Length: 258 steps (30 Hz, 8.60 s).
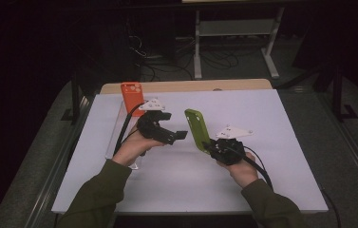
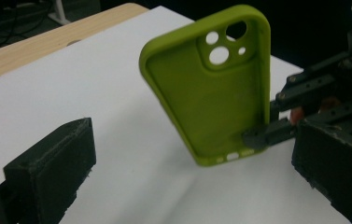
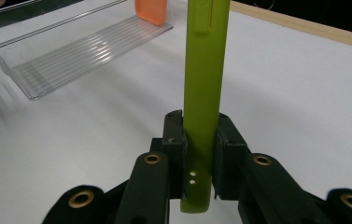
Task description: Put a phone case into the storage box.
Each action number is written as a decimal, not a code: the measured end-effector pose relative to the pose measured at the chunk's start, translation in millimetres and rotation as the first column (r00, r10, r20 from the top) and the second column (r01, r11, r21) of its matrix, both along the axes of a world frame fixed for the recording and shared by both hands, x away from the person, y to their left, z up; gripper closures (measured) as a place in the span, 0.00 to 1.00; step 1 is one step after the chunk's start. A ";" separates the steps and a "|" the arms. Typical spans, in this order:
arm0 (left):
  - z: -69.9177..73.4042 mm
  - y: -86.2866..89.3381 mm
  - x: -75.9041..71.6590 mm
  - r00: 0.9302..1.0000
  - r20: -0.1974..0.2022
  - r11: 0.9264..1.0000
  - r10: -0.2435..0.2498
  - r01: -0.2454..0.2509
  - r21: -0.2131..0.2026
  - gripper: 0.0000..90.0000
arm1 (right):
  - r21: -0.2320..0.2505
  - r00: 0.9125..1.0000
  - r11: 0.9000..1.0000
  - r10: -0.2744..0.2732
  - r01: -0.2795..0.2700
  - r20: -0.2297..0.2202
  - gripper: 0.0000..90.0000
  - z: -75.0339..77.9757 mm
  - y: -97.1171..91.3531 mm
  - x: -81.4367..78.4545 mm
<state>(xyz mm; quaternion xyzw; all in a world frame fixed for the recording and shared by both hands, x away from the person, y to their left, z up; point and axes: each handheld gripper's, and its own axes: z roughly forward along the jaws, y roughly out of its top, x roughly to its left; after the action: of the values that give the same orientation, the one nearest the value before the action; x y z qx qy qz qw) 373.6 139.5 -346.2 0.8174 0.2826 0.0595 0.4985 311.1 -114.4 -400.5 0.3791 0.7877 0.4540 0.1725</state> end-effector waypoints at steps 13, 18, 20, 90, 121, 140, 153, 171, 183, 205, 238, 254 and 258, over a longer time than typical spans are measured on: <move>-8.4 -18.7 3.5 0.999 -0.013 0.995 0.035 -0.036 -0.092 0.00 | 0.005 1.000 1.000 0.023 -0.023 0.000 0.85 1.2 10.2 -3.7; -12.6 -23.4 5.3 1.000 -0.004 0.996 0.028 -0.028 -0.083 0.00 | 0.005 0.999 0.999 0.032 -0.032 0.007 0.85 1.2 12.1 -4.3; -14.3 -25.7 5.7 1.000 -0.006 0.996 0.029 -0.029 -0.084 0.00 | 0.007 0.999 0.999 0.033 -0.033 0.006 0.85 1.2 12.3 -4.3; -17.0 -32.3 5.3 0.995 -0.065 0.995 0.082 -0.085 -0.060 0.18 | -0.080 0.994 0.991 0.103 -0.106 -0.040 0.16 -2.1 9.1 -0.1; -6.5 -20.6 4.0 0.996 -0.007 0.994 0.094 -0.094 -0.052 0.18 | -0.118 1.000 0.993 -0.007 0.004 -0.022 0.00 -37.6 -69.7 -35.3; 23.8 1.8 16.8 0.989 0.053 0.989 0.137 -0.134 -0.055 0.18 | -0.140 1.000 0.990 -0.005 0.003 -0.017 0.00 -38.6 -68.4 -34.7; 50.4 24.3 32.5 0.975 0.094 0.979 0.201 -0.197 -0.053 0.18 | -0.124 1.000 0.992 -0.011 0.010 -0.009 0.00 -37.3 -68.9 -34.5; 71.9 69.6 52.8 0.923 0.152 0.935 0.354 -0.351 -0.045 0.18 | -0.122 1.000 0.992 -0.018 0.016 -0.012 0.00 -36.7 -69.5 -34.8; 64.1 94.2 68.6 0.836 0.172 0.850 0.521 -0.527 -0.011 0.18 | -0.122 1.000 0.992 -0.018 0.016 -0.010 0.00 -36.4 -69.6 -34.9; 13.9 102.9 98.2 0.716 0.161 0.707 0.679 -0.697 0.121 0.17 | -0.120 1.000 0.993 -0.019 0.019 0.000 0.00 -34.9 -70.6 -35.3; -26.1 95.8 118.2 0.686 0.142 0.658 0.713 -0.725 0.204 0.14 | -0.127 1.000 0.992 -0.010 0.011 0.006 0.00 -35.2 -70.9 -35.3; -18.5 102.5 114.7 0.701 0.132 0.677 0.701 -0.712 0.188 0.00 | -0.125 1.000 0.992 -0.013 0.014 0.005 0.00 -35.0 -71.1 -35.5; -11.3 108.3 111.7 0.701 0.142 0.678 0.699 -0.713 0.179 0.00 | -0.126 1.000 0.992 -0.012 0.013 0.007 0.00 -35.1 -71.0 -35.5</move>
<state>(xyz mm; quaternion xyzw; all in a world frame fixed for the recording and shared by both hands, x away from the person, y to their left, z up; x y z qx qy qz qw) 485.4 247.9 -357.5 0.6926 0.5519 0.3033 0.3518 275.5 -185.5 -435.5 0.3708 0.8118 0.4037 0.2014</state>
